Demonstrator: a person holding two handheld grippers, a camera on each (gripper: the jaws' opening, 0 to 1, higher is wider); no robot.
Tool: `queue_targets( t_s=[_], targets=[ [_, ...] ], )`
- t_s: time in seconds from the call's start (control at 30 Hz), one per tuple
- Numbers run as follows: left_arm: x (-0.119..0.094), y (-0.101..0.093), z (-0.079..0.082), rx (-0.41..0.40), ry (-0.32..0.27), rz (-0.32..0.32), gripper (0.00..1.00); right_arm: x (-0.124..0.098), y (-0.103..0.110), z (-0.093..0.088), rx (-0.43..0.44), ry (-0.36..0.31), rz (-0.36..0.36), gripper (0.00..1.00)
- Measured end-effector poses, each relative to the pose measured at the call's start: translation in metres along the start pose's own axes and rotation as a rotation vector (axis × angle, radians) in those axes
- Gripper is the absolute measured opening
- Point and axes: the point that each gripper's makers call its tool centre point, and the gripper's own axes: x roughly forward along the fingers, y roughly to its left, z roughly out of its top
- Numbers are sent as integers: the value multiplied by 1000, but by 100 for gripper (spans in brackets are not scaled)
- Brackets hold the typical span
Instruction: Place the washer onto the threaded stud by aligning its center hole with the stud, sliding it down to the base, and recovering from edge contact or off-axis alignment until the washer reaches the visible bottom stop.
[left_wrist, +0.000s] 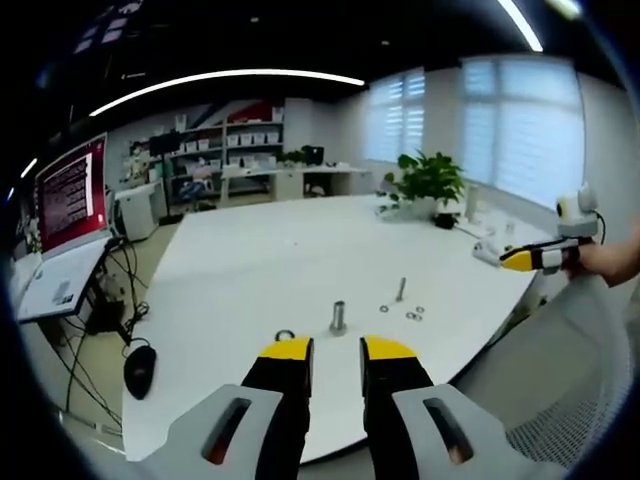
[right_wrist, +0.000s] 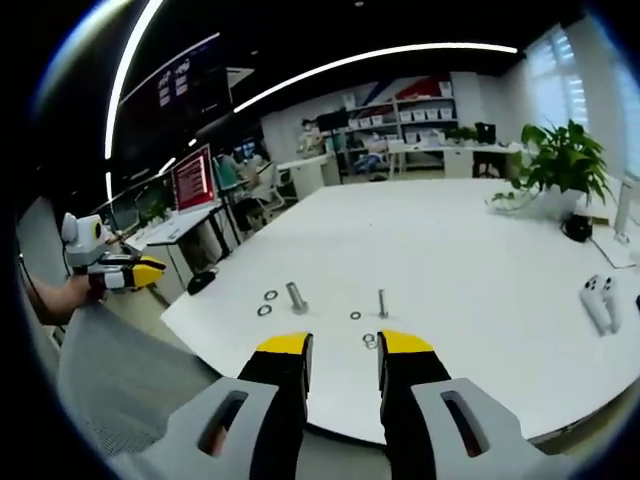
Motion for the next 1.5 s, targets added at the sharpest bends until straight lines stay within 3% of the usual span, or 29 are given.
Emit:
queue_targets(
  t_s=[0.13, 0.47, 0.8, 1.3, 1.4, 1.5],
  targets=[
    [3, -2, -6, -7, 35, -12, 17, 0, 1, 0, -13, 3, 2, 29],
    [2, 3, -7, -1, 37, 11, 17, 3, 5, -4, -18, 33, 30, 30],
    [1, 5, -5, 5, 28, 25, 17, 2, 4, -1, -17, 16, 22, 31],
    [2, -5, -5, 13, 33, -30, 17, 2, -2, -4, -14, 35, -13, 30],
    [1, -16, -2, -24, 14, -93, 17, 2, -3, -4, -10, 37, -19, 30],
    [2, -13, -4, -7, 24, -78, 19, 2, -3, -5, -12, 39, -18, 30]
  ],
)
